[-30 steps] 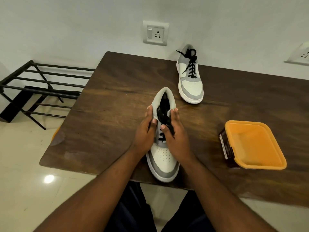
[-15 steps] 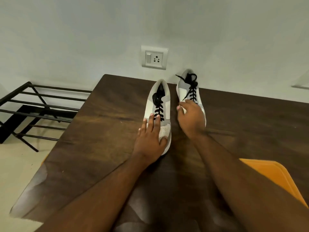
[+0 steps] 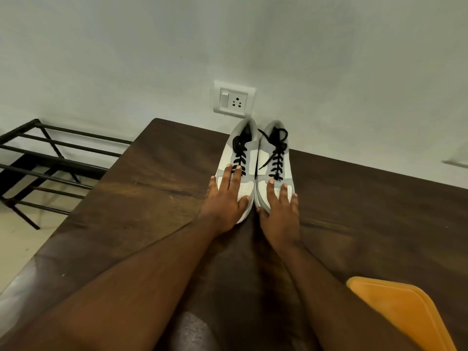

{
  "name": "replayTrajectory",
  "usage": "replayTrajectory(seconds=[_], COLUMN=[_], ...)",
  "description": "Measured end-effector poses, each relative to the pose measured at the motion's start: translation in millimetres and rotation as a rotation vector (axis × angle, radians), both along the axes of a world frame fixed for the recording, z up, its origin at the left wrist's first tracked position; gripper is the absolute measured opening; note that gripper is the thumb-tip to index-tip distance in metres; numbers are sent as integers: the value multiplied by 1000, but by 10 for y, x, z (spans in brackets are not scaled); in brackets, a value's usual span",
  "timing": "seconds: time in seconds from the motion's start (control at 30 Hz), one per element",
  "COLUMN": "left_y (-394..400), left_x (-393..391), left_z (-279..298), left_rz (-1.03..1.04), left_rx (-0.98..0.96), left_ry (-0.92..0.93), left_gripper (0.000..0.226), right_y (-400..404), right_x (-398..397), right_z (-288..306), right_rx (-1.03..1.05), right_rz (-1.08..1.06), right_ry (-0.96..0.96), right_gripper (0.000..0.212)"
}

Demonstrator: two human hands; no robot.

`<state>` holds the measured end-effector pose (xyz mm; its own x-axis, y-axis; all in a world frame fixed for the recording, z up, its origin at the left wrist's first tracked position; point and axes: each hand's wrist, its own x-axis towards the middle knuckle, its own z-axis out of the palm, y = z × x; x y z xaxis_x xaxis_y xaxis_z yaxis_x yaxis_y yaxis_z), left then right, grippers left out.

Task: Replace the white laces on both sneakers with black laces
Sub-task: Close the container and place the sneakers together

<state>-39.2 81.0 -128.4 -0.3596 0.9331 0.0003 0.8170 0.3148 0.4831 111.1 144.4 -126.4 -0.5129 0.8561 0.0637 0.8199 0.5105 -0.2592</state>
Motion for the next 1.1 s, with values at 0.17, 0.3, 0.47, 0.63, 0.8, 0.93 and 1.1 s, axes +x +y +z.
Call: replayTrajectory(seconds=[0.17, 0.3, 0.47, 0.63, 0.8, 0.93, 1.1], left_y=[-15, -144, -409, -524, -459, -339, -101], left_x=[22, -27, -164, 386, 1316, 1921, 2183], left_z=[203, 448, 401, 530, 591, 551, 556], left_rz=[19, 4, 60, -56, -292, -423, -438], left_rx=[-139, -205, -180, -35, -15, -292, -434], left_ry=[-38, 13, 95, 248, 191, 132, 209], left_gripper=[71, 70, 70, 64, 58, 60, 47], right_y=[-46, -301, -535, -600, -640, -926, -1298], right_x=[-11, -77, -104, 401, 1475, 2337, 2696], right_z=[148, 268, 392, 705, 1149, 1226, 1024], right_rx=[-61, -131, -237, -272, -198, -367, -499], right_rz=[19, 14, 140, 228, 80, 7, 178], right_ry=[-57, -51, -4, 81, 152, 76, -297], right_gripper=[70, 67, 67, 57, 41, 56, 91])
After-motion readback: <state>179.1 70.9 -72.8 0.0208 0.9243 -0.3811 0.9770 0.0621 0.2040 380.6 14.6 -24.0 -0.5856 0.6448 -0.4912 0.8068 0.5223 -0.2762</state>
